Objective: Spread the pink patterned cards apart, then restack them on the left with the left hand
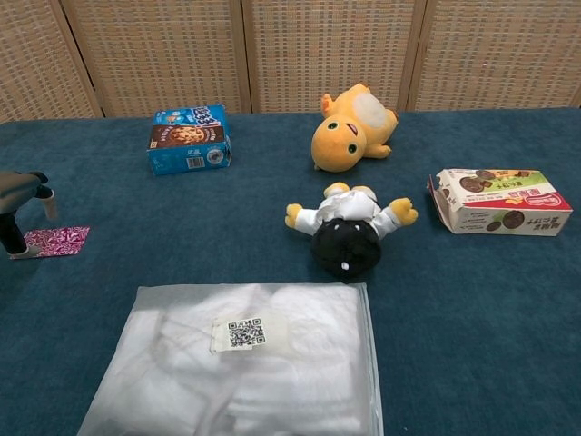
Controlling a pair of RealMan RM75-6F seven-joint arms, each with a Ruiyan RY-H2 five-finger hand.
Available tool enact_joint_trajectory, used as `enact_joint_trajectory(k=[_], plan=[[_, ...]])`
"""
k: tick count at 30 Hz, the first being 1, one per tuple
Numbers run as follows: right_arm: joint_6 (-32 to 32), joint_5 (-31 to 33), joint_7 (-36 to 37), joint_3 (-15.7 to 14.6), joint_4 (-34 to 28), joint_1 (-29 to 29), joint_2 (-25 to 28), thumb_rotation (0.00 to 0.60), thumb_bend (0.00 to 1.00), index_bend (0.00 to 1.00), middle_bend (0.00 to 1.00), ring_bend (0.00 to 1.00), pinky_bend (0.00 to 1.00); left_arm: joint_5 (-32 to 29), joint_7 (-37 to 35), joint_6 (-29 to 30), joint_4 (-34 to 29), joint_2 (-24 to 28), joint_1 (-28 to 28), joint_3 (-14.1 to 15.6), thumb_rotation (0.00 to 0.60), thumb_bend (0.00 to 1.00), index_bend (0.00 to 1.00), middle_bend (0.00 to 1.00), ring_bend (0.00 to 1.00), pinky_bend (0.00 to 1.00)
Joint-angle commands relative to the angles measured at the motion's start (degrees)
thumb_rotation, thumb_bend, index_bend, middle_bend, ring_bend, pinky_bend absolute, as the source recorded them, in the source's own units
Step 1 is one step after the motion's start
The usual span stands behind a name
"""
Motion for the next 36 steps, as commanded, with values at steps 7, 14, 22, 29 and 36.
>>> enact_joint_trajectory(k=[7,14,22,29,36], plan=[[0.0,0.0,0.1,0.0,0.0,0.0,0.0,0.600,0.10,0.04,0.00,0.00,0.00,0.4,-0.5,0.3,-0.4,0.3,0.3,-0.3,0.600,0.32,0.28,0.00,0.00,0.00],[0.1,0.0,0.5,0.0,0.1,0.0,0.2,0.600,0.10,0.04,0.00,0.00,0.00,4.3,-6.7,1.6,-7.5,4.4,2.6,-1.6,0.600,0.32,0.28,0.00,0.00,0.00],[0.4,-0.1,0.2,0.1,-0.1,-0.2,0.5,0.600,0.10,0.04,0.00,0.00,0.00,13.5,-13.9,5.0,-17.7,10.6,7.0,0.6,0.600,0.29,0.27,0.00,0.00,0.00],[0.4,0.4,-0.2,0.3,-0.2,-0.2,0.6,0.600,0.10,0.04,0.00,0.00,0.00,25.7,-19.4,10.7,-25.0,14.8,11.9,4.6,0.600,0.27,0.23,0.00,0.00,0.00],[1.3,0.3,-2.4,0.3,-0.4,-0.5,0.4,0.600,0.11,0.04,0.00,0.00,0.00,36.4,-21.7,16.3,-27.2,16.6,17.0,9.9,0.600,0.27,0.12,0.00,0.00,0.00]])
